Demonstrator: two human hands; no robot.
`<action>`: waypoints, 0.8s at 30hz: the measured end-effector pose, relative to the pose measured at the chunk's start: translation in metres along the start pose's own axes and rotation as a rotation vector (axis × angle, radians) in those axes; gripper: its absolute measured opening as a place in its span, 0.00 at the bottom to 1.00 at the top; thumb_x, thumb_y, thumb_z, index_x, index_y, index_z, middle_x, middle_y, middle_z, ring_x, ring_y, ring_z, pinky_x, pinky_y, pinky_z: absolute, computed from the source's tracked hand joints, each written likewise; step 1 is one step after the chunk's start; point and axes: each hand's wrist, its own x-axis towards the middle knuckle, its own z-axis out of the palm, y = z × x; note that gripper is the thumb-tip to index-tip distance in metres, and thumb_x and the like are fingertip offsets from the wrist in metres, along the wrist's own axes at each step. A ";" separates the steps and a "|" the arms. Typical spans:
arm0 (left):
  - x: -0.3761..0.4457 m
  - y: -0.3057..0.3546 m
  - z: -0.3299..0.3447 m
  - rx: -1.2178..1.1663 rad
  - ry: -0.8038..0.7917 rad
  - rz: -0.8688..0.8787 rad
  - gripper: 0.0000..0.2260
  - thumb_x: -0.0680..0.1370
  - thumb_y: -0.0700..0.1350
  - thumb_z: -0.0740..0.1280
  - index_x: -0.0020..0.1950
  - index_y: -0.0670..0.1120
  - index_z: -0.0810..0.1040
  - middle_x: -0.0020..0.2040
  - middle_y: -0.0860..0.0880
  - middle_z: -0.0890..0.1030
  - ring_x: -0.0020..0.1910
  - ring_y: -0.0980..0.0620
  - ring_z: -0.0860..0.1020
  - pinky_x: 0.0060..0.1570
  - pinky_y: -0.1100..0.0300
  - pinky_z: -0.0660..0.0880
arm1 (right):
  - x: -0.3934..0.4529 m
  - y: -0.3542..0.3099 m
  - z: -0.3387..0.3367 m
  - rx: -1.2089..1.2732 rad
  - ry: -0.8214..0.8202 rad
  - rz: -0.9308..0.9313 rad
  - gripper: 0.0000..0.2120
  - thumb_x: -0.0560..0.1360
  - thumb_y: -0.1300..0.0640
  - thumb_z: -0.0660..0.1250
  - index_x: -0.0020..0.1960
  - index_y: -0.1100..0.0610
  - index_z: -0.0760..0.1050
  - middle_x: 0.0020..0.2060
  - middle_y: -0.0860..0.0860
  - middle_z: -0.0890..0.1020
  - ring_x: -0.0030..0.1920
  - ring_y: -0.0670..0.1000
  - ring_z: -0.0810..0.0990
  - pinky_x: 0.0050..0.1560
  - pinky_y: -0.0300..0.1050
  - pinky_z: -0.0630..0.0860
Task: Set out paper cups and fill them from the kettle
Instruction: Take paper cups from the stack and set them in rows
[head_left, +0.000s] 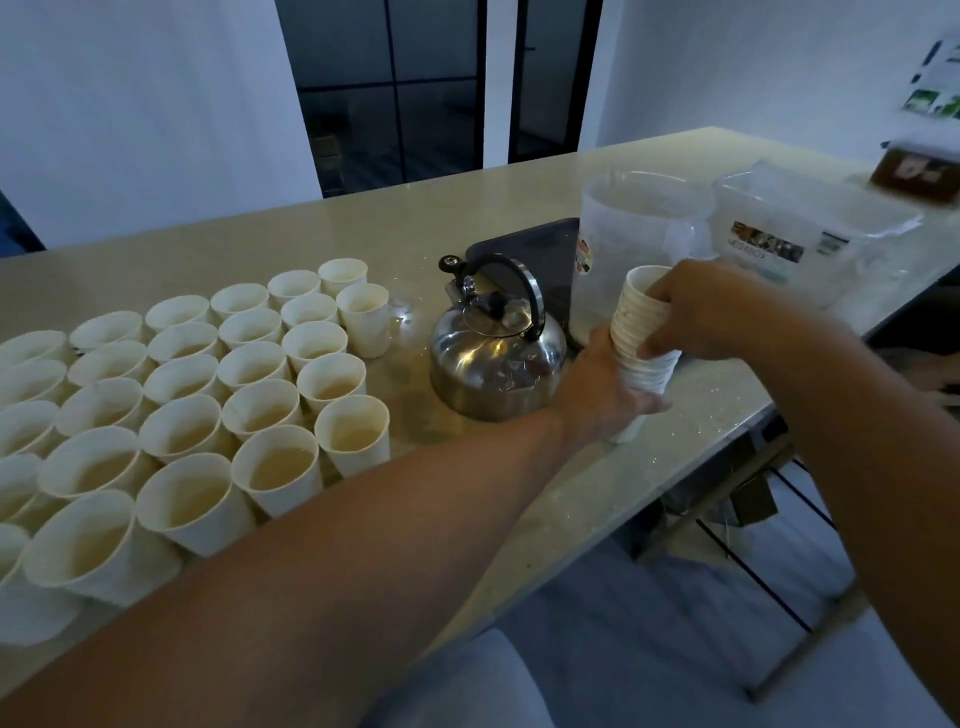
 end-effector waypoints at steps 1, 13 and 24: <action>0.000 0.001 0.002 -0.020 0.013 -0.008 0.42 0.66 0.47 0.82 0.73 0.47 0.61 0.64 0.49 0.74 0.62 0.48 0.75 0.60 0.55 0.73 | 0.001 0.001 0.004 0.021 0.014 -0.009 0.18 0.66 0.47 0.79 0.51 0.53 0.80 0.36 0.51 0.75 0.40 0.56 0.77 0.41 0.47 0.73; -0.007 -0.009 -0.013 0.029 0.084 -0.007 0.36 0.67 0.46 0.78 0.68 0.50 0.60 0.59 0.51 0.75 0.56 0.48 0.76 0.56 0.49 0.75 | -0.009 -0.010 -0.013 0.114 0.019 -0.092 0.17 0.71 0.49 0.76 0.31 0.51 0.70 0.32 0.52 0.75 0.33 0.52 0.73 0.31 0.42 0.63; -0.035 -0.018 -0.022 -0.003 0.048 -0.025 0.47 0.69 0.44 0.78 0.78 0.53 0.51 0.72 0.49 0.67 0.68 0.51 0.69 0.63 0.57 0.68 | -0.041 -0.056 -0.089 0.166 0.327 -0.127 0.22 0.73 0.47 0.74 0.63 0.55 0.77 0.49 0.56 0.75 0.47 0.57 0.73 0.49 0.52 0.70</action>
